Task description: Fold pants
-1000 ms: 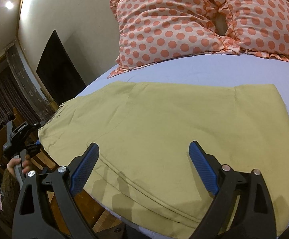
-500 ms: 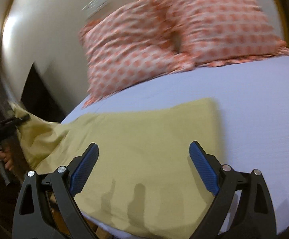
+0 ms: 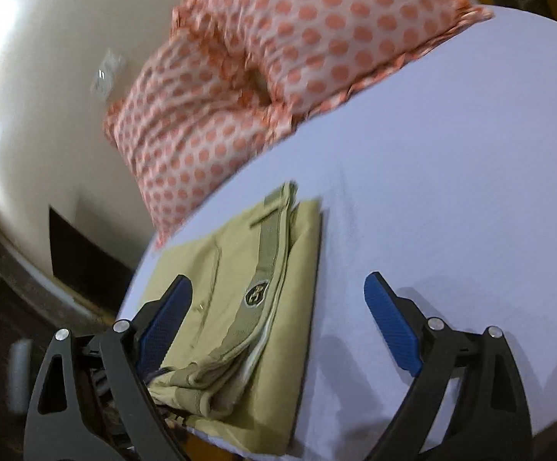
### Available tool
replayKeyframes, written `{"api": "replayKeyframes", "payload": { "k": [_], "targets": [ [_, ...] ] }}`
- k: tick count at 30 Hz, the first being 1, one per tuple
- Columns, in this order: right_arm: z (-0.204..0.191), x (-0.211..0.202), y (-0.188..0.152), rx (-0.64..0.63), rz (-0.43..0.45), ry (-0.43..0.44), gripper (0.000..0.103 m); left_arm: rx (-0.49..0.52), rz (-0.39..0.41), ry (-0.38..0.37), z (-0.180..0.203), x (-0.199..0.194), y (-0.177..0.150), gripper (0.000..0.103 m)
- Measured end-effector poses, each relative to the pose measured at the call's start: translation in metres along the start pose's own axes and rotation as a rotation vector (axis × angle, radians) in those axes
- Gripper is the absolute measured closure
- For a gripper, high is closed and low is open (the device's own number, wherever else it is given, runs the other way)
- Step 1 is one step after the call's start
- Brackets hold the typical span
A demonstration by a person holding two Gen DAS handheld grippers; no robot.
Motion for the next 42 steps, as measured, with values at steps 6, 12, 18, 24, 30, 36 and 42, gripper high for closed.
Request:
{"api": "replayKeyframes", "payload": {
  "k": [6,12,18,24,30,36,42],
  "targets": [
    [-0.013,0.034,0.005,-0.104,-0.123,-0.072,0.029,-0.368,0.132,0.067,-0.103,-0.059,-0.001,0.032],
    [-0.012,0.048,0.010,-0.112,-0.165,-0.023,0.049,-0.711,-0.046,0.104,-0.221,-0.037,-0.032,0.032],
    [-0.003,0.058,0.008,-0.052,-0.189,0.089,0.081,-0.749,-0.167,-0.052,-0.228,0.014,-0.025,0.024],
    [0.011,0.063,0.012,0.146,-0.218,0.293,0.090,-0.761,-0.160,-0.130,-0.224,0.020,-0.018,0.093],
    [-0.023,0.068,0.068,0.043,-0.149,0.283,0.092,-0.659,-0.037,-0.046,-0.224,0.008,0.037,0.096],
    [-0.019,0.095,0.116,-0.094,-0.072,-0.047,0.084,-0.573,-0.081,0.296,-0.248,0.057,0.069,0.085],
    [-0.021,0.063,0.109,-0.170,-0.001,-0.171,0.068,-0.658,0.015,0.308,-0.254,0.011,0.039,0.076]
  ]
}}
Point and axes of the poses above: each gripper's, at about its wrist camera, not at the fingertips, and x roughly the way its jaws point, z to its right, y to its top, the point moved 2 cm from there along x, roughly the way its jaws point, and after that the axes turned 8 degrees about -x, right-handed, at the moved point
